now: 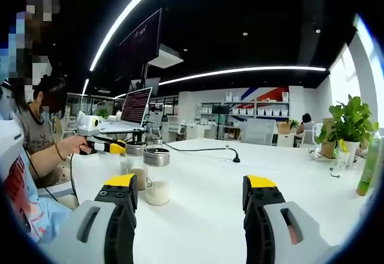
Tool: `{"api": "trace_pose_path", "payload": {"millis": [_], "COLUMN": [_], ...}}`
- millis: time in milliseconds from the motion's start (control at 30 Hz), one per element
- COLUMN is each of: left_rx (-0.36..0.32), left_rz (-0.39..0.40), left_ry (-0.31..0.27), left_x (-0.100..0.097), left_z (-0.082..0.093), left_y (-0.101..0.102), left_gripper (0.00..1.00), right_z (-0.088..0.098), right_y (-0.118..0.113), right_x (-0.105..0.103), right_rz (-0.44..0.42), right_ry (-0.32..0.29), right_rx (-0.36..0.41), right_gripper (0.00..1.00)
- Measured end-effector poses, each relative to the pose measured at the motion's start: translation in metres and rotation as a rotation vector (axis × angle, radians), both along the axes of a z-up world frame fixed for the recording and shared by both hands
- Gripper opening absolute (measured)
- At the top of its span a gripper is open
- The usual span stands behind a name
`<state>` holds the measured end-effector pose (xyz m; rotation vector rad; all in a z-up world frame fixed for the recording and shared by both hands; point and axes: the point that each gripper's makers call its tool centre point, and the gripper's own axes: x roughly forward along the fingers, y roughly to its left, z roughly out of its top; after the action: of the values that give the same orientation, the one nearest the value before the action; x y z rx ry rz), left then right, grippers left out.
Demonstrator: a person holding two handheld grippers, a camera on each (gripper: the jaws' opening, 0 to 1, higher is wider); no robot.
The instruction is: Rotate the seasoning bottle until the label or dispensing opening points toward the visible target arrow and the bottle remains upright within the marked orientation range
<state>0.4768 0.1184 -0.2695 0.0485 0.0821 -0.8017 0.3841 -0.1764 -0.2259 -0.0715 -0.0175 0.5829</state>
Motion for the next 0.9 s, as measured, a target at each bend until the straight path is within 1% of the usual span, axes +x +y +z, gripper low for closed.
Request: {"api": "trace_pose_path", "payload": {"millis": [67, 133, 300, 367, 567, 633, 767, 833, 900], "left_rx": [0.006, -0.024, 0.014, 0.004, -0.005, -0.006, 0.019, 0.009, 0.007], "left_rz": [-0.026, -0.047, -0.093, -0.122, -0.165, -0.189, -0.235, -0.249, -0.264], "left_ry": [-0.006, 0.008, -0.026, -0.029, -0.037, -0.03, -0.01, 0.007, 0.01], "left_x": [0.0, 0.0, -0.003, -0.003, -0.004, -0.004, -0.004, -0.004, -0.005], "left_z": [0.0, 0.0, 0.0, 0.0, -0.001, -0.001, -0.001, -0.001, -0.002], "left_y": [0.0, 0.0, -0.003, -0.003, -0.004, -0.005, -0.006, -0.006, -0.006], "left_gripper": [0.29, 0.29, 0.29, 0.29, 0.29, 0.29, 0.29, 0.29, 0.29], "right_z": [0.004, 0.006, 0.009, 0.009, 0.012, 0.011, 0.012, 0.012, 0.013], "right_y": [-0.002, -0.004, -0.012, -0.015, -0.016, -0.015, -0.016, -0.017, -0.019], "right_x": [-0.004, -0.005, -0.007, -0.007, -0.007, -0.007, -0.007, -0.008, -0.008], "right_rz": [-0.001, -0.004, -0.022, -0.028, -0.031, -0.027, -0.028, -0.031, -0.031], "right_ry": [-0.014, -0.021, -0.032, -0.033, -0.041, -0.039, -0.04, -0.043, -0.046], "right_rx": [-0.007, -0.005, 0.003, 0.005, 0.006, 0.004, 0.004, 0.0, -0.007], "right_gripper": [0.73, 0.74, 0.74, 0.74, 0.74, 0.74, 0.74, 0.74, 0.74]}}
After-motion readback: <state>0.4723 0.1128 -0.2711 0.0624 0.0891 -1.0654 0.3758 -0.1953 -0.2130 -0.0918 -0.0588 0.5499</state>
